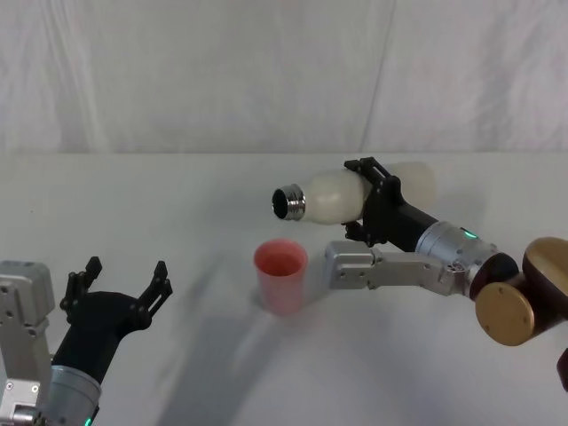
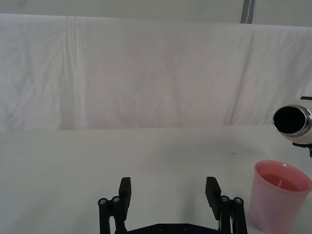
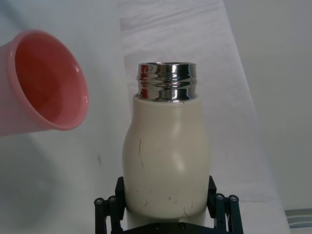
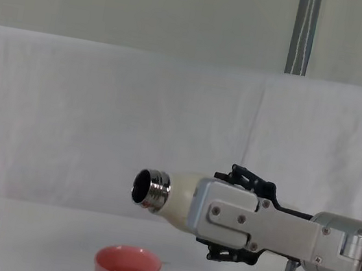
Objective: Grasp the thermos with one hand and pour water into the cup lid.
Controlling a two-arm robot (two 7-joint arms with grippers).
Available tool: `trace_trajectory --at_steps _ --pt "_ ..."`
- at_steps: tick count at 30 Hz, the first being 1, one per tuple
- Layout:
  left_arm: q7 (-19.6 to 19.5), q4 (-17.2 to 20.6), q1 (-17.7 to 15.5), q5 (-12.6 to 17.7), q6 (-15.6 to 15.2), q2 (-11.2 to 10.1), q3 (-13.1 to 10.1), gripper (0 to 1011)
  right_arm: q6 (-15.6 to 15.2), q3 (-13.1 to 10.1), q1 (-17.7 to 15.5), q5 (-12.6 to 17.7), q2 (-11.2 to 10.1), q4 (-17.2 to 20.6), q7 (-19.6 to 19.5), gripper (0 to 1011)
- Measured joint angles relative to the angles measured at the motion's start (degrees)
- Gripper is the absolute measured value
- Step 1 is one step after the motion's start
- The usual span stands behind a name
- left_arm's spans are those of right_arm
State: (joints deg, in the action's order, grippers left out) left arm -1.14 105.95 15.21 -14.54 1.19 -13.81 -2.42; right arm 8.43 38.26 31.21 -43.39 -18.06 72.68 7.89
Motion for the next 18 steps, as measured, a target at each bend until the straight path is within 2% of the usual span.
trace_trajectory --at_steps 18 --pt "0.0 0.0 0.0 0.0 0.0 0.0 0.0 1001 -0.66 0.85 -0.74 -1.22 -0.69 0.24 -0.81 958"
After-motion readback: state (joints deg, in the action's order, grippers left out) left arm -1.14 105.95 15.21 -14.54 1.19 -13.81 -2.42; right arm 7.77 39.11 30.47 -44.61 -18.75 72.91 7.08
